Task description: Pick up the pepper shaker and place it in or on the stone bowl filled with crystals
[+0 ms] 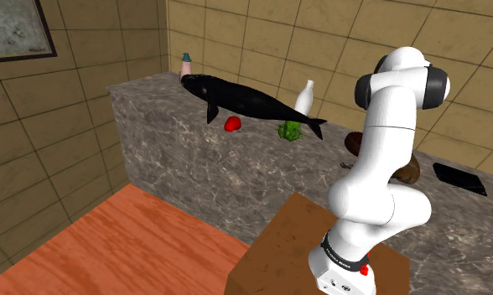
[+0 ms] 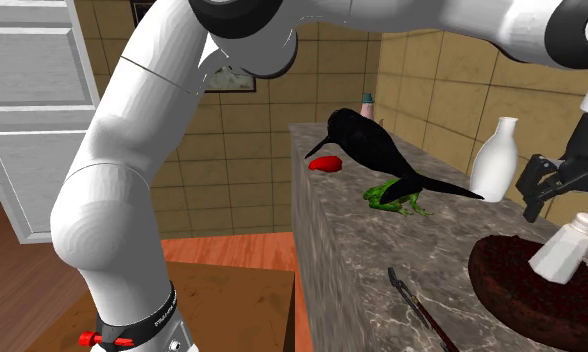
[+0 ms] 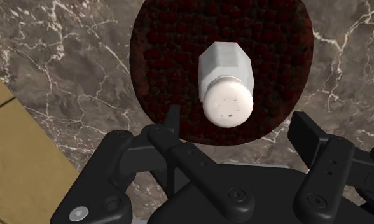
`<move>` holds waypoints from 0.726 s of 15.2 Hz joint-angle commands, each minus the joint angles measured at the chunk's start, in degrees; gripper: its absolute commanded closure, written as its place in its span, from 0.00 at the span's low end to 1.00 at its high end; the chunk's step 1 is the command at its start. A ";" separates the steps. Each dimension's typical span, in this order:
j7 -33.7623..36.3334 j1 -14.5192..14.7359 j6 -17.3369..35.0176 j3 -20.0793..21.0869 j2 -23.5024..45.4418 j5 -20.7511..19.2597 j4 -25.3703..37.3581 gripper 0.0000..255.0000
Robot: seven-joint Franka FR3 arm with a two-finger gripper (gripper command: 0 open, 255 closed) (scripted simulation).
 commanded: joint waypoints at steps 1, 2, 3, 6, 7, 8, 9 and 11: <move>0.00 0.00 0.00 0.00 0.01 0.00 0.00 0.00; 0.00 0.00 0.00 0.00 0.00 0.00 0.00 0.00; -0.02 -0.01 0.00 0.00 0.00 0.00 -0.01 0.00; 0.83 -1.69 -5.56 -0.26 -0.17 -0.45 5.82 0.00; 1.05 -2.28 -7.12 -0.27 -0.06 -0.45 7.61 0.00; 1.05 -2.28 -7.13 -0.28 -0.06 -0.45 7.61 0.00; 1.05 -2.28 -7.12 -0.28 -0.06 -0.45 7.61 0.00; 1.05 -2.28 -7.12 -0.28 -0.06 -0.45 7.61 0.00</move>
